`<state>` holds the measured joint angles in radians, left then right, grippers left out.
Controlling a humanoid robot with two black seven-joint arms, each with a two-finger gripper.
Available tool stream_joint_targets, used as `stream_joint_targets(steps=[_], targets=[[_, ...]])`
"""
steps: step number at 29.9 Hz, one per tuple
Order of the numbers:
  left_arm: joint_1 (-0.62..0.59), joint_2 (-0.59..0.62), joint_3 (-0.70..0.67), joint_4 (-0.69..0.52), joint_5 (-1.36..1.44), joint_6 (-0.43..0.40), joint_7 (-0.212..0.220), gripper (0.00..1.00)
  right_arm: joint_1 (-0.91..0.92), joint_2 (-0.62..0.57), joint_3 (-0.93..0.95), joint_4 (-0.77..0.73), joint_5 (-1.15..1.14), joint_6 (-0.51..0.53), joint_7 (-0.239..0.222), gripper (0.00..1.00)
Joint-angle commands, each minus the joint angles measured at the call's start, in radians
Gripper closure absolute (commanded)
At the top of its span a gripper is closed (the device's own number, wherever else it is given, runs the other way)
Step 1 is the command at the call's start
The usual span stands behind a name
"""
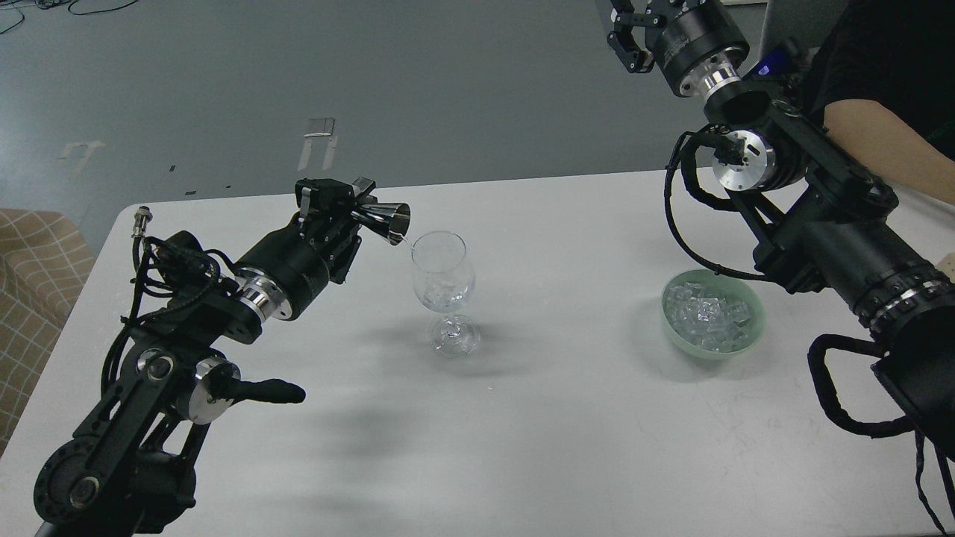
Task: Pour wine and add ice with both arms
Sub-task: 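Turn the jigger upright and move it back away from the glass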
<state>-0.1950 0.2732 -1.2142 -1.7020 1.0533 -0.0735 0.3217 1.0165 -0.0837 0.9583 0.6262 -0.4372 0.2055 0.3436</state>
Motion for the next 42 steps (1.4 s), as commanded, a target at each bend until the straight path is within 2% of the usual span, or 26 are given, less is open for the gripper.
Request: stream_joint_targets(steps=[1, 13, 18, 21, 24, 29, 34, 42], targets=[[-0.007, 0.009, 0.002, -0.014, 0.028, 0.000, 0.000, 1.00, 0.004, -0.001, -0.001, 0.000, 0.000, 0.000, 0.000, 0.00], [-0.056, 0.035, 0.030, -0.019, 0.108, 0.000, 0.016, 1.00, 0.005, -0.001, -0.001, 0.000, 0.000, 0.000, 0.000, 0.00], [-0.075, 0.041, 0.025, -0.030, 0.105, 0.000, 0.043, 1.00, 0.005, -0.001, -0.001, 0.000, 0.000, 0.000, 0.000, 0.00], [-0.080, 0.026, 0.009, -0.033, 0.080, 0.006, 0.083, 1.00, 0.005, -0.002, -0.001, 0.000, 0.000, 0.000, 0.000, 0.00], [-0.073, 0.001, -0.043, -0.033, -0.077, 0.012, 0.112, 1.00, 0.005, -0.001, -0.001, 0.000, 0.000, 0.000, 0.000, 0.00], [-0.057, -0.023, -0.163, -0.030, -0.378, 0.032, 0.114, 1.00, 0.005, -0.001, -0.003, 0.000, 0.000, 0.000, 0.000, 0.00], [-0.006, -0.042, -0.309, -0.002, -0.747, 0.138, 0.097, 1.00, 0.004, -0.001, -0.004, 0.000, 0.000, 0.000, 0.000, 0.00], [0.124, -0.132, -0.458, 0.071, -0.904, 0.141, 0.083, 1.00, 0.004, -0.001, -0.006, 0.001, 0.000, -0.001, 0.000, 0.00]])
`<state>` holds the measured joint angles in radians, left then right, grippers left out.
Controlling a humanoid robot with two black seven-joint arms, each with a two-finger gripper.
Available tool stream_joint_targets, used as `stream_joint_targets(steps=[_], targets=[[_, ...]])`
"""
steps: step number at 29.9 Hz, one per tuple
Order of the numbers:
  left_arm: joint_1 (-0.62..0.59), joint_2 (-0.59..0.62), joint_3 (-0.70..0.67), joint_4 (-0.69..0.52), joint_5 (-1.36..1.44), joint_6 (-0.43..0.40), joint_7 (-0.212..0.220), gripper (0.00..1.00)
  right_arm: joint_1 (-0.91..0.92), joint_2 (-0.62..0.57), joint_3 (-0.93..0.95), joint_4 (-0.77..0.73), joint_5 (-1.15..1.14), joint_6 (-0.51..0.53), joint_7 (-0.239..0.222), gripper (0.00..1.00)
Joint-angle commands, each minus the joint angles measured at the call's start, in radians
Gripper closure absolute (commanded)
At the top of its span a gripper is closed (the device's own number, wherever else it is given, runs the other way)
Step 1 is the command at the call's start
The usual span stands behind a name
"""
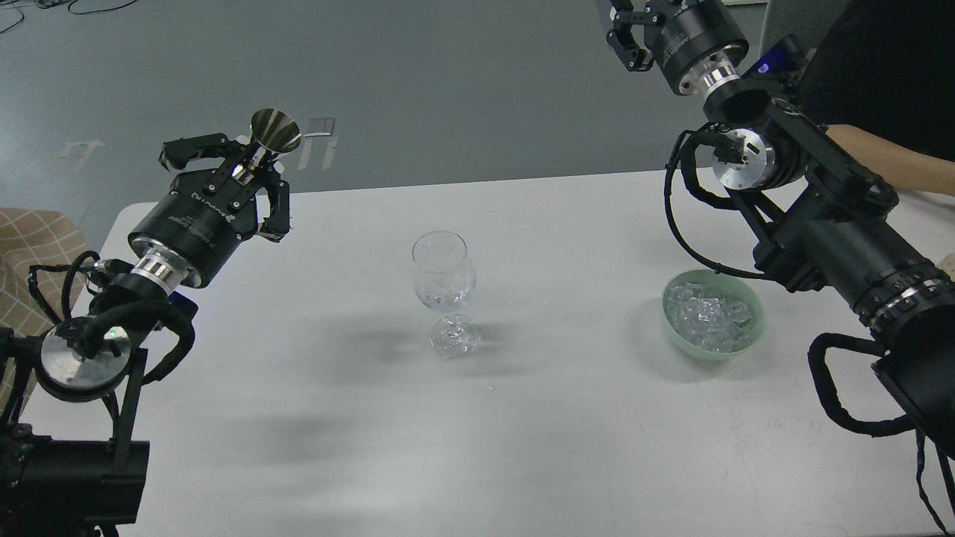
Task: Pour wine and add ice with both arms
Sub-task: 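Turn the jigger upright and move it back away from the glass, then lower the jigger onto the table and open the left gripper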
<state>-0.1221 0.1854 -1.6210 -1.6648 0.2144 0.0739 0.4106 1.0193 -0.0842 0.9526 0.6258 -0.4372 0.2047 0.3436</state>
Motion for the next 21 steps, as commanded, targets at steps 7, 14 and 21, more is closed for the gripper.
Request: stream_joint_targets(steps=[7, 14, 21], targets=[[0.085, -0.072, -0.068, 0.140, -0.128, -0.013, -0.088, 1.00, 0.001, 0.000, -0.002, 0.002, 0.000, -0.001, 0.000, 0.00], [0.079, -0.112, -0.076, 0.275, -0.178, -0.086, -0.170, 1.00, -0.001, 0.000, -0.002, 0.000, 0.000, 0.001, 0.000, 0.00], [0.076, -0.153, -0.077, 0.346, -0.179, -0.149, -0.216, 1.00, -0.001, 0.000, -0.005, 0.000, 0.000, -0.001, 0.000, 0.00]])
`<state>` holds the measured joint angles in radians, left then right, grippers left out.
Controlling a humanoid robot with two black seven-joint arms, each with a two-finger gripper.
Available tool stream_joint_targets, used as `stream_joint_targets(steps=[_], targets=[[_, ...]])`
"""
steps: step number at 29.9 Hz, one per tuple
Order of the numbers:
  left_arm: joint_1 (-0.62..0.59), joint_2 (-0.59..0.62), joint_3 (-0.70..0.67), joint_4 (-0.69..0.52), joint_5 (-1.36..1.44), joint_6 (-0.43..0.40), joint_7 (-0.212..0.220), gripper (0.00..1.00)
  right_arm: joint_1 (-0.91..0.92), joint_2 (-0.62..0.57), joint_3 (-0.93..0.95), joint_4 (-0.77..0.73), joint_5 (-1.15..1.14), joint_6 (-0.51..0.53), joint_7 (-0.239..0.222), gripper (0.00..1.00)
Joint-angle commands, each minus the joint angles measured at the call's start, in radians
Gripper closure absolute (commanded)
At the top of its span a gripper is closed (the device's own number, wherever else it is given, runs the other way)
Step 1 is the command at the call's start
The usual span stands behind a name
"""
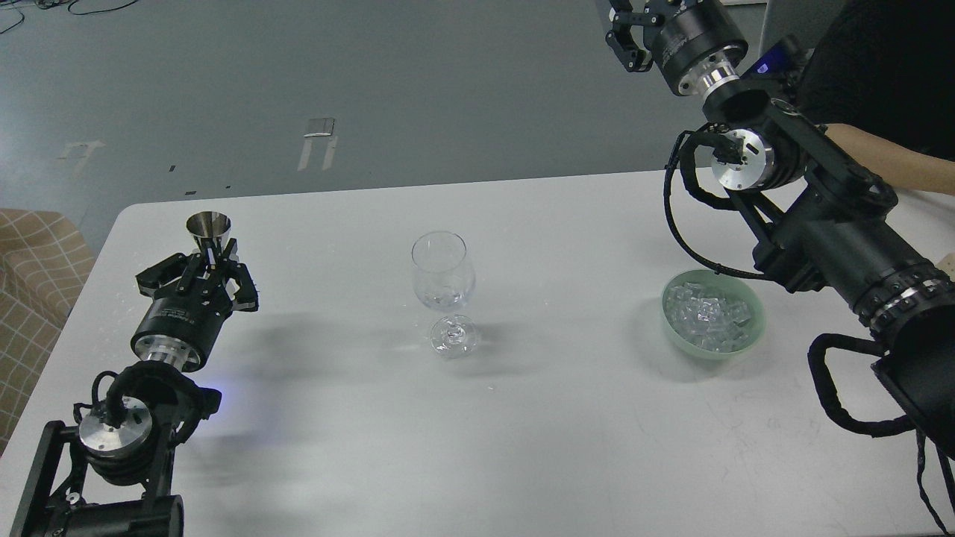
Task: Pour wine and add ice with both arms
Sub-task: 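Lower the jigger onto the table and open the left gripper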
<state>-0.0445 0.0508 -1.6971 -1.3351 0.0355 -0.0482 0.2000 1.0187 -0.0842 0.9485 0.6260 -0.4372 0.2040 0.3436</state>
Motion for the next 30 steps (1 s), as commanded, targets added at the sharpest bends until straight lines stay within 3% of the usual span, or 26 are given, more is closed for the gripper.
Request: stream_joint_targets(steps=[1, 17, 22, 30], targets=[[0.000, -0.022, -0.003, 0.017, 0.000, -0.030, -0.005, 0.99, 0.000, 0.000, -0.001, 0.000, 0.000, 0.000, 0.000, 0.00], [-0.061, -0.051, -0.015, 0.137, 0.017, -0.029, -0.021, 0.88, -0.002, 0.001, -0.001, 0.000, 0.000, -0.003, 0.000, 0.00], [-0.067, -0.051, -0.013, 0.151, 0.018, -0.022, -0.021, 0.73, -0.003, 0.001, -0.001, 0.000, -0.002, -0.003, 0.000, 0.00], [-0.071, -0.048, -0.010, 0.162, 0.021, -0.021, -0.021, 0.64, -0.005, 0.000, -0.001, 0.000, 0.000, -0.003, 0.000, 0.00]])
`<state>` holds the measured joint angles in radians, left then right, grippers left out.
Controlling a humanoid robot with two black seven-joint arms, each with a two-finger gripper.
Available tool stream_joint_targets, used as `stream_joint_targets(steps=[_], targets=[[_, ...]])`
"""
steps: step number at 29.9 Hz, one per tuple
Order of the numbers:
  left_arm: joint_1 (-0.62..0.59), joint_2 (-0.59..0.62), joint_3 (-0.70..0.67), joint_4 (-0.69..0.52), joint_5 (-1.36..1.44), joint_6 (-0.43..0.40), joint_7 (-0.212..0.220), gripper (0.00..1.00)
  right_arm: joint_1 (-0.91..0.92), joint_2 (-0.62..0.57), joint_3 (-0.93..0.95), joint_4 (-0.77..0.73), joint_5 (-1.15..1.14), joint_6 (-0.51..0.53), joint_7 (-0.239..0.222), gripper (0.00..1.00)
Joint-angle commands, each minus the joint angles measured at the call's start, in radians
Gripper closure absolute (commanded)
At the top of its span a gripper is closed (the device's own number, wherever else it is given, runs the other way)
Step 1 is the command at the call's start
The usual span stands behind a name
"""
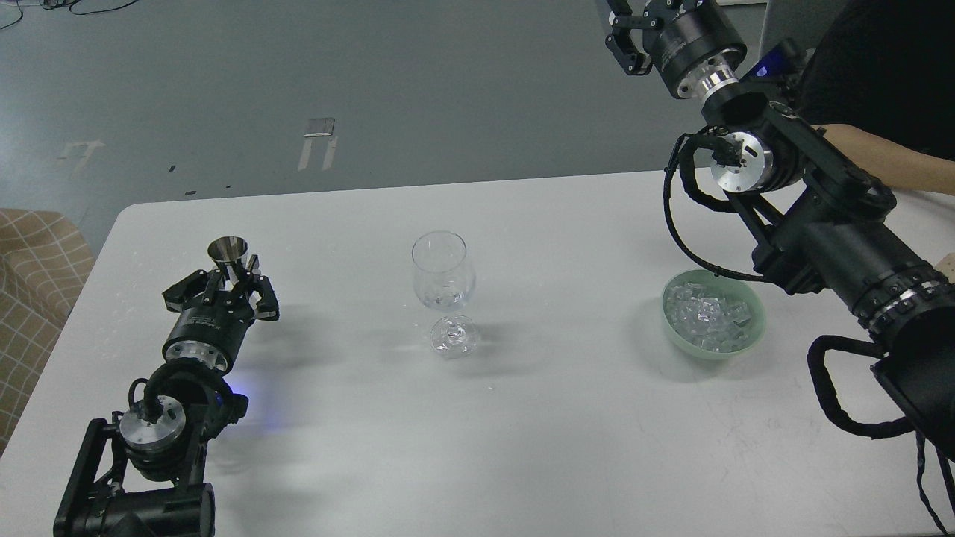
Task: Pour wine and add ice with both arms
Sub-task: 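Lower the jigger onto the table and open the left gripper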
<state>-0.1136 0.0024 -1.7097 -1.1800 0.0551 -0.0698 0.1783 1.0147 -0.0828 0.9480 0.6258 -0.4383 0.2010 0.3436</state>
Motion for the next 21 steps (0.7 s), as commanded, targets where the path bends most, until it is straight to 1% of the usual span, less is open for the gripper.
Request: stream_joint_targets(steps=[1, 21], targets=[[-0.003, 0.001, 0.002, 0.008, 0.002, 0.001, 0.001, 0.63, -0.001, 0.000, 0.000, 0.000, 0.001, 0.000, 0.000, 0.00], [-0.009, 0.007, 0.004, 0.022, 0.008, 0.002, 0.003, 0.56, -0.004, -0.002, 0.000, 0.000, 0.000, 0.000, 0.000, 0.00]])
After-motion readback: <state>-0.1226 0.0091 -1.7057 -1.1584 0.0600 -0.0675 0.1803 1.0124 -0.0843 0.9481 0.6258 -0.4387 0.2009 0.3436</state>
